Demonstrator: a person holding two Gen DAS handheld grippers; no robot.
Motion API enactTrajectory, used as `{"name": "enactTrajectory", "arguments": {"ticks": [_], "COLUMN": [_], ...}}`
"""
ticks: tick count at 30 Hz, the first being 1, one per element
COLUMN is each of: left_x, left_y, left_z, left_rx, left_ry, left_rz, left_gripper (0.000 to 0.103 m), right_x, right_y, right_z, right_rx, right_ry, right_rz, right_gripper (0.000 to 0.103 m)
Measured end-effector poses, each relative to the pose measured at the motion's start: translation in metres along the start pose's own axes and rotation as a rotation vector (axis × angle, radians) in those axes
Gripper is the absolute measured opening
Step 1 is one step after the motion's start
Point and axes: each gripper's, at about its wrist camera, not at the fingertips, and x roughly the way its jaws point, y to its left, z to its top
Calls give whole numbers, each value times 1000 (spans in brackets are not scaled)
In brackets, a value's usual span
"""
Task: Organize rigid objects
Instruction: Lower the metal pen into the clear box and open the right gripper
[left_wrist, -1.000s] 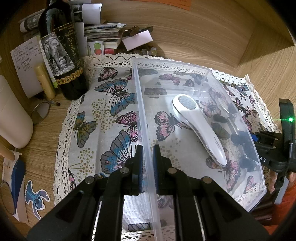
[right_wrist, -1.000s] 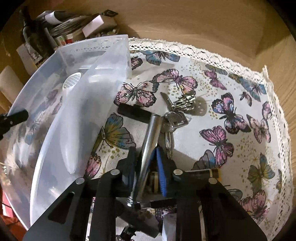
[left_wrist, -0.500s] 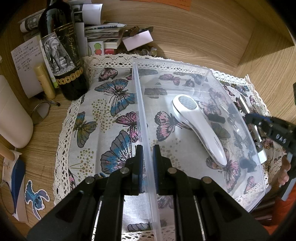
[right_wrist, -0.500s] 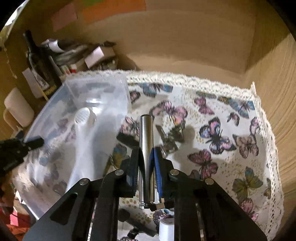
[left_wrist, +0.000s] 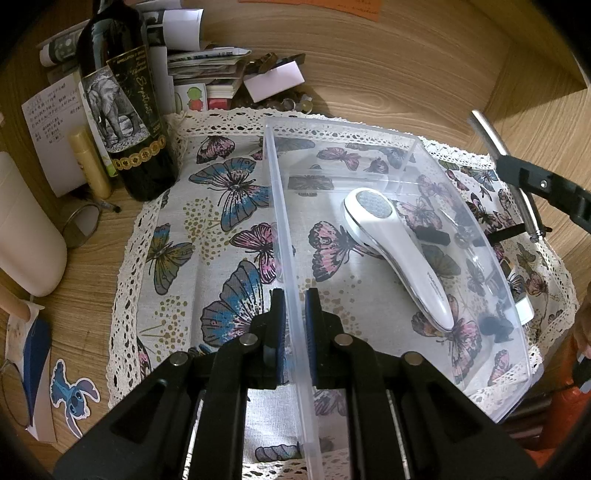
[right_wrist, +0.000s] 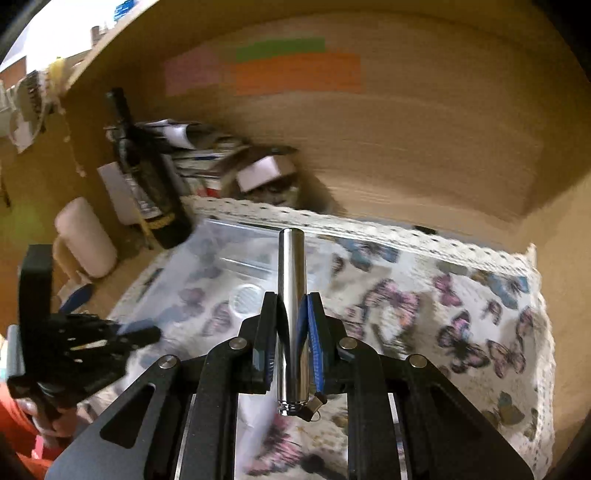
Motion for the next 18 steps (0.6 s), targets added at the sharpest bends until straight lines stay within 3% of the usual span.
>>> {"name": "enactTrajectory", "arguments": {"ticks": [11, 18], "left_x": [-1, -1], "left_y": [-1, -1], "left_z": [2, 2], "left_rx": [0, 1], "left_ry": [-2, -4], "left_rz": [-2, -3], "left_gripper": [11, 11], "right_x": [35, 62], "right_y": [45, 56], "right_z": [2, -6], "right_rx": [-106, -136], "right_ry": [97, 216], "right_rz": [97, 117], "right_gripper": [14, 14]}}
